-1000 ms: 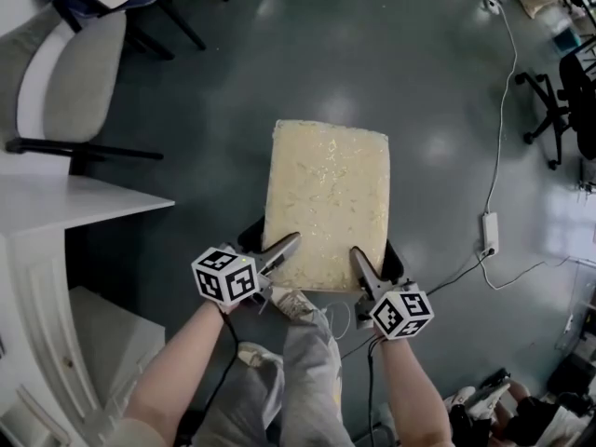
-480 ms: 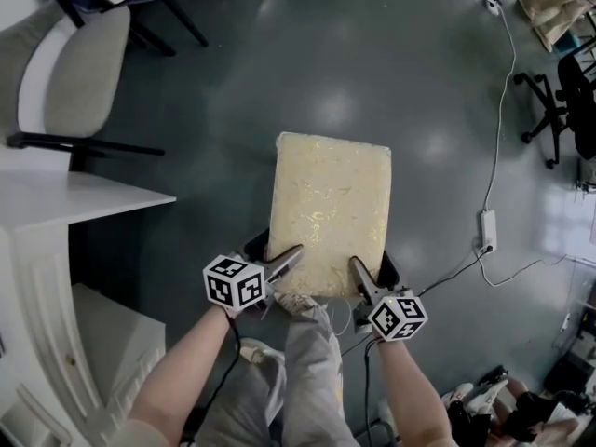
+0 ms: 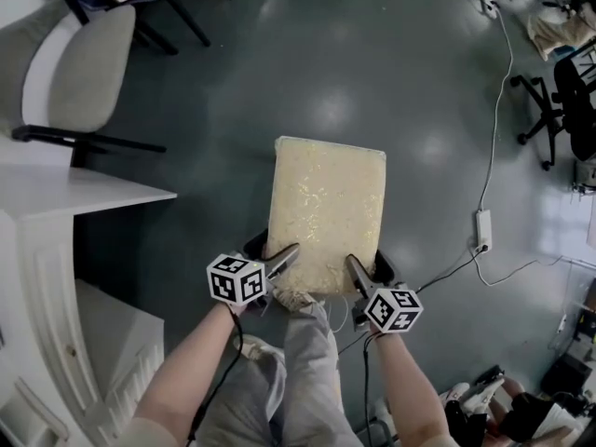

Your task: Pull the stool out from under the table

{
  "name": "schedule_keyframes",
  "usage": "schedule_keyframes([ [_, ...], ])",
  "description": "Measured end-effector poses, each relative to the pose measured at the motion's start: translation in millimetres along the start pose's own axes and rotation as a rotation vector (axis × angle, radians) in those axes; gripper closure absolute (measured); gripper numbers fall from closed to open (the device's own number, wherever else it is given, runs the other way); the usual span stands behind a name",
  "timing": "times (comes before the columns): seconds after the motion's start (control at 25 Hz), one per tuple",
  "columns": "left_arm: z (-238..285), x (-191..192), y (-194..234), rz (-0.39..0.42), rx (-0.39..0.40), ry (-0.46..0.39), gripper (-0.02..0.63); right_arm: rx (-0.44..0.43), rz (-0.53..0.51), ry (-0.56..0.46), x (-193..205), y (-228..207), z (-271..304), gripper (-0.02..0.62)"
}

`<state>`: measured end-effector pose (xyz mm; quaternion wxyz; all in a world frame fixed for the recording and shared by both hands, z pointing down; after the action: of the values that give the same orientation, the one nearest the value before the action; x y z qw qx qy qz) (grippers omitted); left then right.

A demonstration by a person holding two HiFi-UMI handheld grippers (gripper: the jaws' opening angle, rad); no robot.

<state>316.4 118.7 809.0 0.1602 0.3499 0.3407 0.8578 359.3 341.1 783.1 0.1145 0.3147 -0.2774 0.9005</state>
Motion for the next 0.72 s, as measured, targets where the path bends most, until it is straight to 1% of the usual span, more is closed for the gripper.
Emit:
schedule_keyframes([
  [0.08,-6.7,-1.1,-3.0,-0.005,-0.043,-0.008,0.232,0.074,-0.070,0.012,-1.3,3.7,-6.5,0.270],
  [0.16,-16.6,-6.6,-9.3,0.007,-0.065,-0.019,0.239,0.136,-0.093,0.011,-8.3,4.6,-16.5,0.303],
  [0.2,-22.9,-11.3,-12.4,0.020,-0.071,-0.026,0.254,0.157,-0.097,0.000,-15.3,5.7,-22.3,0.367],
  [0.24,-30.0,-17.3,-15.1,0.037,-0.077,-0.033,0.277,0.164,-0.110,-0.013,-24.2,8.7,-27.9,0.457],
  [0.32,-46.2,-29.9,-19.3,0.061,-0.087,-0.051,0.317,0.143,-0.155,-0.026,-42.5,21.8,-37.9,0.469],
  [0.36,-55.0,-34.8,-20.9,0.058,-0.090,-0.057,0.327,0.121,-0.177,-0.028,-50.5,30.6,-43.1,0.483],
  [0.4,-64.2,-38.2,-22.4,0.044,-0.091,-0.060,0.349,0.098,-0.200,-0.030,-58.1,40.0,-48.5,0.494],
  [0.44,-73.7,-40.7,-24.1,0.031,-0.092,-0.060,0.389,0.078,-0.222,-0.034,-65.2,49.4,-53.9,0.510],
  [0.52,-94.8,-46.2,-30.2,0.032,-0.103,-0.063,0.412,0.046,-0.258,-0.043,-78.1,68.6,-64.5,0.545],
  [0.64,-130.5,-56.5,-45.8,0.057,-0.128,-0.083,0.432,-0.003,-0.283,-0.049,-93.3,99.7,-82.0,0.557],
  [0.72,-158.0,-66.2,-56.1,0.067,-0.161,-0.114,0.472,-0.045,-0.311,-0.041,-102.7,125.8,-94.0,0.569],
])
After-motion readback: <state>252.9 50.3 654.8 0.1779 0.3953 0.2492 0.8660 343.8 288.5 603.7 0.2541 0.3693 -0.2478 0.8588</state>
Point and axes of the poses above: the fingertips, and each gripper's own axes: z forward along the fingers, y to its left, x out of its underside, the point moved 3 cm from there along -z, backward along the fingers, and after that the axes turned 4 degrees about -y, right-handed, at the moved point
